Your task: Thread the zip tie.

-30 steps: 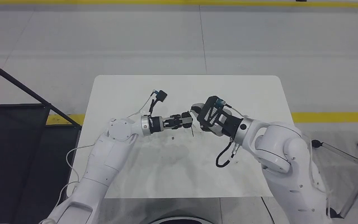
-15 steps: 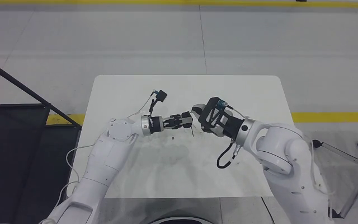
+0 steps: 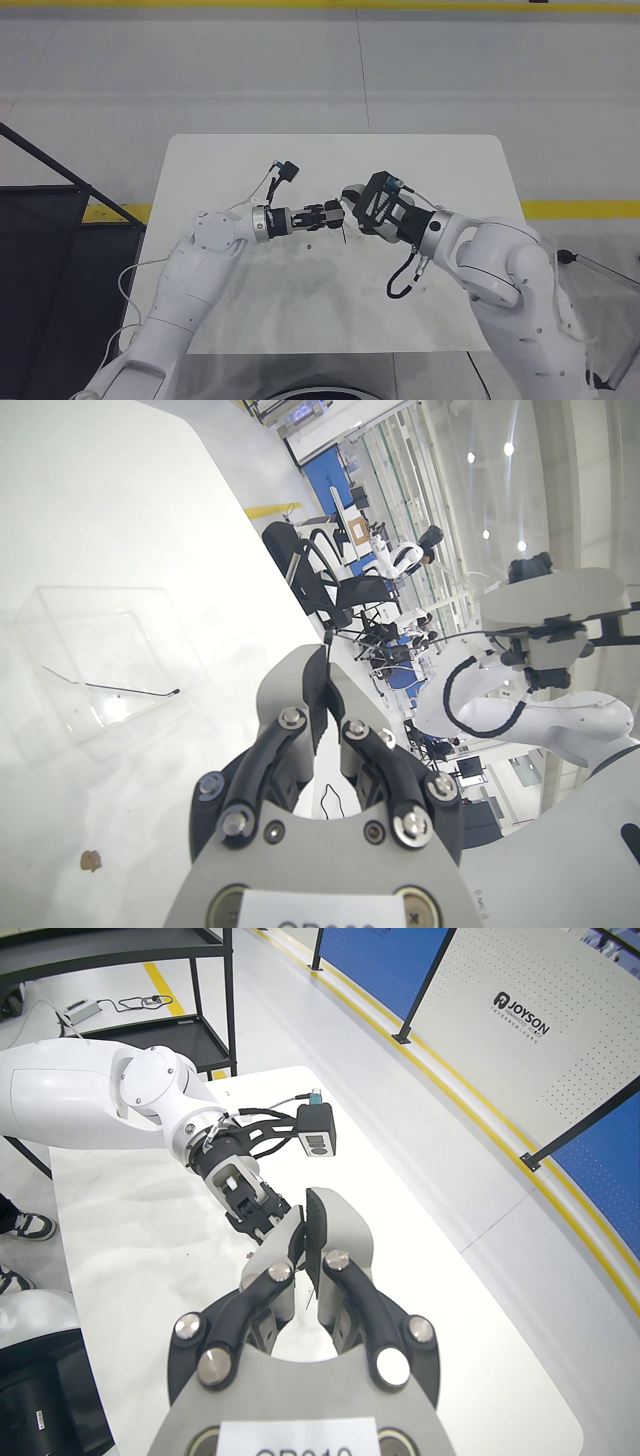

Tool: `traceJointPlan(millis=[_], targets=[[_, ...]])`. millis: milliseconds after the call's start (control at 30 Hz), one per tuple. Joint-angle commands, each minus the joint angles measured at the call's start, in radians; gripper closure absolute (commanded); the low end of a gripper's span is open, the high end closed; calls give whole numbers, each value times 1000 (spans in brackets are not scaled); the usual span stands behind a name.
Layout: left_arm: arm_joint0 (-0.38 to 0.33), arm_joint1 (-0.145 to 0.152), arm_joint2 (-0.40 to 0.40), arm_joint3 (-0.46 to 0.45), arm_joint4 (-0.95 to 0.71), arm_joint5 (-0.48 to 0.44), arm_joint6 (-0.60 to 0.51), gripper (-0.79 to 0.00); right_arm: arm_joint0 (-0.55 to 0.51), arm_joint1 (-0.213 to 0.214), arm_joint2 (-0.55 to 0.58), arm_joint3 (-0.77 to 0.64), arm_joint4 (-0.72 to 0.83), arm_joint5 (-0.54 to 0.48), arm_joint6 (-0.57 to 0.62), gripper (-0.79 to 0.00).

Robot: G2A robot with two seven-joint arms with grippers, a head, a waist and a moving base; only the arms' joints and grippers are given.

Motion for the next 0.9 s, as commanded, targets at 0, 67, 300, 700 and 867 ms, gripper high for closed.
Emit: traceJointPlan(millis=[0, 67, 300, 700, 867], targets=[[0, 0, 0, 0, 0, 0, 0, 0, -2, 2, 0, -2, 2, -2, -1, 0], [0, 0, 0, 0, 0, 0, 0, 0, -3, 3, 2, -5, 2, -2, -2, 0], [0, 0, 0, 0, 0, 0, 0, 0, -6, 8, 2, -7, 3, -3, -10, 0], [0, 0, 0, 0, 0, 0, 0, 0, -2, 15, -2, -12, 1, 8, -21, 0], [0, 0, 0, 0, 0, 0, 0, 0, -8, 18, -3, -20, 0, 9, -23, 0]])
